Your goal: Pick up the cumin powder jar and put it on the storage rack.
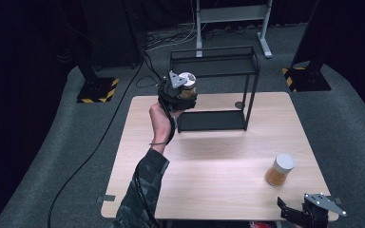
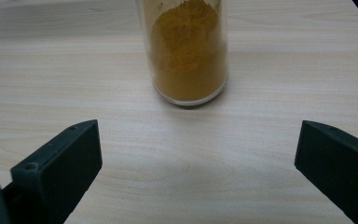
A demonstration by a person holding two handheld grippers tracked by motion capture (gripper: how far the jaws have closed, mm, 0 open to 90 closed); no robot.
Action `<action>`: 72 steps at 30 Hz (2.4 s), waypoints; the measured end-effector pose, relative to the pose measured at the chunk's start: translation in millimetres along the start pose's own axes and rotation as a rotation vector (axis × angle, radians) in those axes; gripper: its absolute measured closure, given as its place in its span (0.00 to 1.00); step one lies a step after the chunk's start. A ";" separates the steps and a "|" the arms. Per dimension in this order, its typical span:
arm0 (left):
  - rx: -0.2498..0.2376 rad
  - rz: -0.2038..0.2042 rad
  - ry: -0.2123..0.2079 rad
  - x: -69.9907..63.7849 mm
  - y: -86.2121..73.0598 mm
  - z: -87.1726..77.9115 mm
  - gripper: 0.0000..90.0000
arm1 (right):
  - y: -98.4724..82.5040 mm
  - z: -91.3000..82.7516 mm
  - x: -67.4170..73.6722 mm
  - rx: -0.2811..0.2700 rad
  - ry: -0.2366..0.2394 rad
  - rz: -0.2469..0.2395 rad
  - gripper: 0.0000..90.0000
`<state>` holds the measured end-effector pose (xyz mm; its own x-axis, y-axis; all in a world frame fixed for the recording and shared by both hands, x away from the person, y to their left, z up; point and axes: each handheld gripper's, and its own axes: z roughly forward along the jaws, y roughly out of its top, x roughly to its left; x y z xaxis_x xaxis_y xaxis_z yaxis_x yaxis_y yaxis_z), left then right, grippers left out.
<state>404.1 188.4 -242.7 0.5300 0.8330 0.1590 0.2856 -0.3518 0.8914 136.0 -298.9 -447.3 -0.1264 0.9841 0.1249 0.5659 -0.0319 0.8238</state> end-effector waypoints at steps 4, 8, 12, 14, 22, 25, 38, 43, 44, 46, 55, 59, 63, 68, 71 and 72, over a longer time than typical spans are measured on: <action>-0.001 -0.001 0.002 2.9 5.5 -0.1 0.33 | 0.0 -0.5 -0.7 0.000 -0.003 0.000 0.00; -0.001 -0.002 0.004 6.0 11.7 0.0 0.33 | 0.1 -0.7 -1.4 0.000 -0.003 0.001 0.00; -0.007 -0.008 0.004 8.5 17.0 -0.6 0.33 | 0.1 -0.4 -1.8 0.002 -0.003 0.001 0.00; -0.008 -0.007 0.005 9.8 20.5 -1.0 0.33 | 0.1 -0.6 -2.2 0.001 -0.003 0.002 0.00; -0.020 -0.025 0.004 17.9 30.9 -0.7 0.33 | 0.6 -1.2 -2.9 0.005 -0.005 0.007 0.00; -0.021 -0.039 0.001 22.1 35.1 1.1 0.33 | 1.3 -1.5 -3.2 0.009 -0.007 0.009 0.00; -0.040 -0.075 -0.049 31.2 39.1 2.8 0.33 | 0.0 -1.2 -5.3 0.004 -0.008 0.011 0.00; -0.054 -0.072 -0.050 30.6 42.9 0.5 0.33 | -0.3 -0.7 -5.4 0.005 -0.008 0.012 0.00; -0.059 -0.073 -0.049 30.7 44.0 -0.1 0.33 | -0.3 -0.7 -5.4 0.006 -0.008 0.013 0.00; -0.064 -0.074 -0.049 32.0 46.5 -1.1 0.33 | -0.2 -0.8 -5.6 0.007 -0.009 0.013 0.00; -0.069 -0.091 -0.031 39.6 57.9 1.7 0.33 | -0.3 -1.1 -6.6 0.006 -0.011 0.013 0.00; -0.067 -0.103 -0.024 43.6 61.6 5.3 0.33 | -0.3 -1.3 -7.3 0.006 -0.010 0.014 0.00; -0.064 -0.116 -0.019 46.4 63.6 11.1 0.33 | -0.2 -1.8 -8.2 0.004 -0.006 0.016 0.00; -0.045 -0.119 -0.014 48.3 67.5 19.6 0.33 | 0.0 -3.0 -8.9 0.001 -0.008 0.017 0.00; -0.035 -0.124 -0.008 48.8 68.9 26.0 0.33 | -0.2 -3.4 -10.0 0.001 -0.009 0.019 0.00; -0.035 -0.132 -0.008 49.1 68.7 28.0 0.33 | -0.4 -3.3 -10.4 0.000 -0.009 0.020 0.00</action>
<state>472.2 193.2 -185.5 0.4957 0.8677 0.0364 0.3251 -0.2243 0.9187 134.3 -309.7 -447.1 -0.1074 0.9848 0.1366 0.5686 -0.0519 0.8210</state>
